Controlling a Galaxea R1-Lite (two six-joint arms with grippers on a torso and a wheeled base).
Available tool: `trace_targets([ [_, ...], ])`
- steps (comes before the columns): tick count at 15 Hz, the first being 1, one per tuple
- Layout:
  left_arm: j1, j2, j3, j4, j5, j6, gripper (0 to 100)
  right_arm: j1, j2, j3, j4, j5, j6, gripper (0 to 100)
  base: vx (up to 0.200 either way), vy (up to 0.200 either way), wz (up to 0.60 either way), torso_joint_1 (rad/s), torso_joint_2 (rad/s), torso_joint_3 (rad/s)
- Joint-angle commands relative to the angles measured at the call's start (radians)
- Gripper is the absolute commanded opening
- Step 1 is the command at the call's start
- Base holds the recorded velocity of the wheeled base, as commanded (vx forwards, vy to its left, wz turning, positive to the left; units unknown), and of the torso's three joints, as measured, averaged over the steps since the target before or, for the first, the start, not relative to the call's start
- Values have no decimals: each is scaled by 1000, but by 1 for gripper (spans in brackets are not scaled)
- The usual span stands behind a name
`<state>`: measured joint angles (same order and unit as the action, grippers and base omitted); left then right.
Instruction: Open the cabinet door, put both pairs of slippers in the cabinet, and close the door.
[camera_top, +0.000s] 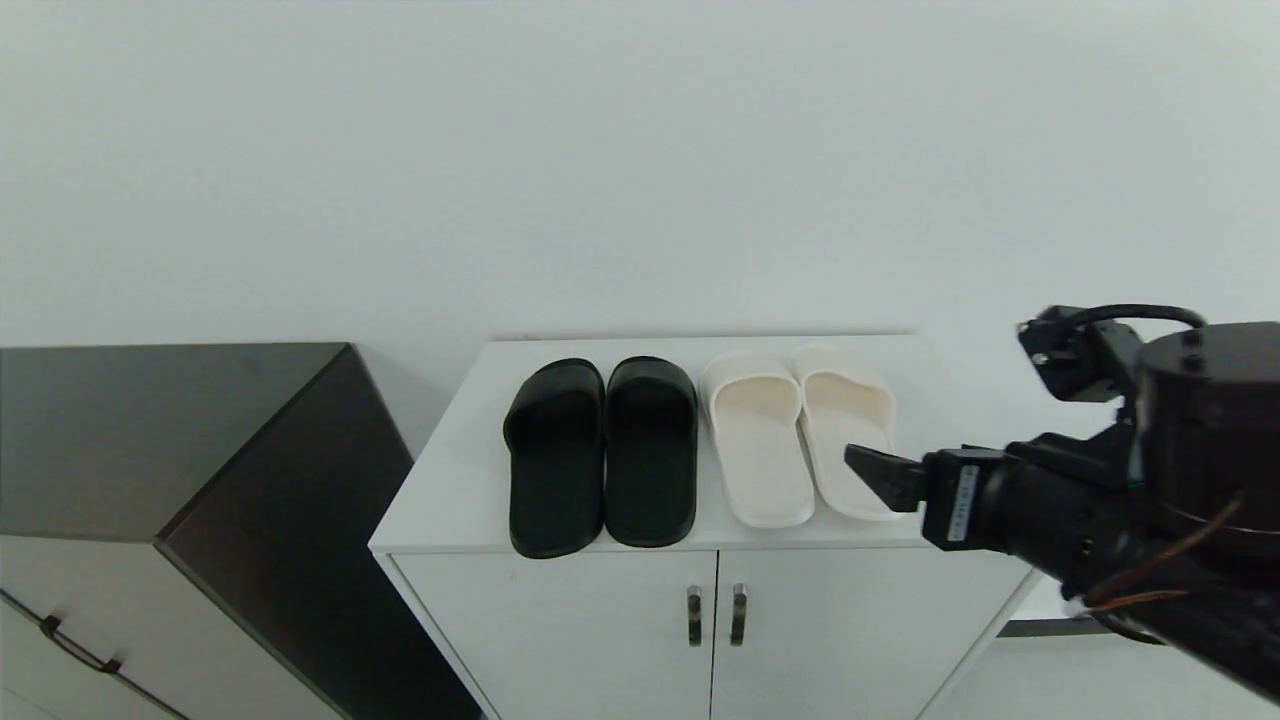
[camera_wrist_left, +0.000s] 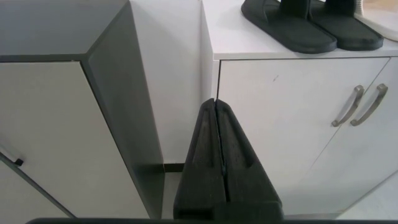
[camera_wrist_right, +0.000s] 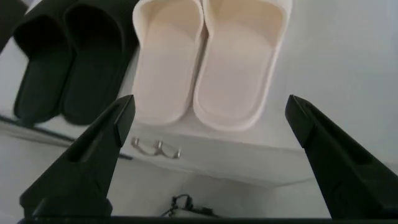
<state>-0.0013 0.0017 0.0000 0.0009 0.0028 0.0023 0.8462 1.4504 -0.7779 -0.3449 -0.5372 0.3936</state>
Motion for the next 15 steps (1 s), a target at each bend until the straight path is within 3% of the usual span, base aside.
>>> trace_targets([
  [1, 0, 0, 0, 1, 0, -1, 0, 10, 208, -54, -108, -50, -6, 100, 0, 0, 0, 0, 0, 0],
  [3, 0, 0, 0, 1, 0, -1, 0, -4, 297, -86, -207, -52, -50, 100, 0, 0, 0, 0, 0, 0],
  [10, 0, 0, 0, 1, -1, -1, 0, -79, 502, -264, -253, -76, -134, 100, 0, 0, 0, 0, 0, 0],
  [15, 0, 0, 0, 1, -1, -1, 0, -133, 587, -316, -378, -40, -226, 100, 0, 0, 0, 0, 0, 0],
])
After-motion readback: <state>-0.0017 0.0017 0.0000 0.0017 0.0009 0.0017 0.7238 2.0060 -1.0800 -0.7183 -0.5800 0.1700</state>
